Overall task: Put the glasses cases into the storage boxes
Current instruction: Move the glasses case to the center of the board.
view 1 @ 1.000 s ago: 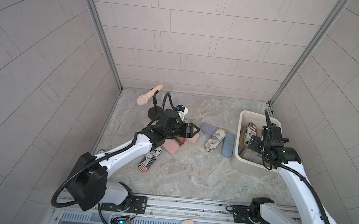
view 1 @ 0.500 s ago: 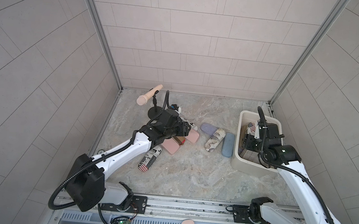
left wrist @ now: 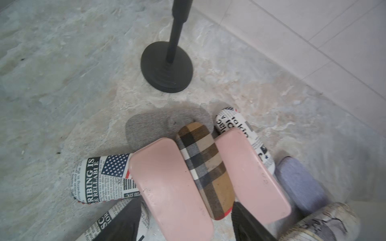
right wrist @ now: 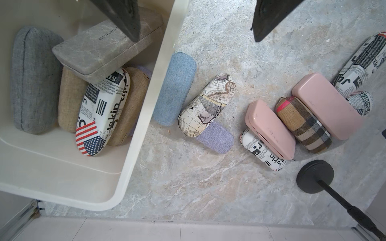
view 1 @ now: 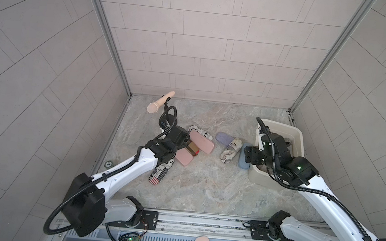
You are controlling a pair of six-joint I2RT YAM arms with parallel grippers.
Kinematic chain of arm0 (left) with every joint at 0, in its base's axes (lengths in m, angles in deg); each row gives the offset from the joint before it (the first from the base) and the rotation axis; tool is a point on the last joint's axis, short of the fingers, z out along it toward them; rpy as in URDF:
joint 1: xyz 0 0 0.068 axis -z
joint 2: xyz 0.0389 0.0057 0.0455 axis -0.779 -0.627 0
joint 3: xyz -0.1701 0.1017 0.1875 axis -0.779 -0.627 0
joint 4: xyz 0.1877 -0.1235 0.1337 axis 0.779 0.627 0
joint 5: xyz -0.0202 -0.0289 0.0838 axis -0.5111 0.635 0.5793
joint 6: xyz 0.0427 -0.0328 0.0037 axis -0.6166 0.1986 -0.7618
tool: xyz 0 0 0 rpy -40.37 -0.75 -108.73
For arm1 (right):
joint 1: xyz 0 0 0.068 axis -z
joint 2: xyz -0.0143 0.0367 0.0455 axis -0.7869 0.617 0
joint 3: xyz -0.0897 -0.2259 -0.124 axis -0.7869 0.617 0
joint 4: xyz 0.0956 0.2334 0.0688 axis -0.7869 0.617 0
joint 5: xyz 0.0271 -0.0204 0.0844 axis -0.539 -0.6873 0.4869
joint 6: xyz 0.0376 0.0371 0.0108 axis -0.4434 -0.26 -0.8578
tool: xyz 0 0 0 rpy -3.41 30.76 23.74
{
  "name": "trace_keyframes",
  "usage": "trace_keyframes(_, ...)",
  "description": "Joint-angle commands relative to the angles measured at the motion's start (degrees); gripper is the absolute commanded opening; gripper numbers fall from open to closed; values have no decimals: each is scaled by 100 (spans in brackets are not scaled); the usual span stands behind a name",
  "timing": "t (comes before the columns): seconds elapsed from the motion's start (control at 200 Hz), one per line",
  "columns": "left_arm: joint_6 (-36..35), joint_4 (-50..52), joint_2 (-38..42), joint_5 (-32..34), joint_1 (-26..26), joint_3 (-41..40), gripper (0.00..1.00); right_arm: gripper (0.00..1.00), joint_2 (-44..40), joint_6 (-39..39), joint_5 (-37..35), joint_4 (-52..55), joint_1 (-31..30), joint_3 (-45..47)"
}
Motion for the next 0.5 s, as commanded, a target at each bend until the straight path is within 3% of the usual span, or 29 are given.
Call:
trace_keyframes(0.0,619,782,-493,336,6,263,77,88,-117,-66,-227,-7,-86,40)
trace_keyframes(0.12,669,997,-1025,162,10,499,79,95,-269,-101,-220,-68,-92,183)
trace_keyframes(0.495,780,695,-1896,-331,15,625,83,97,-463,-85,-172,-94,-88,507)
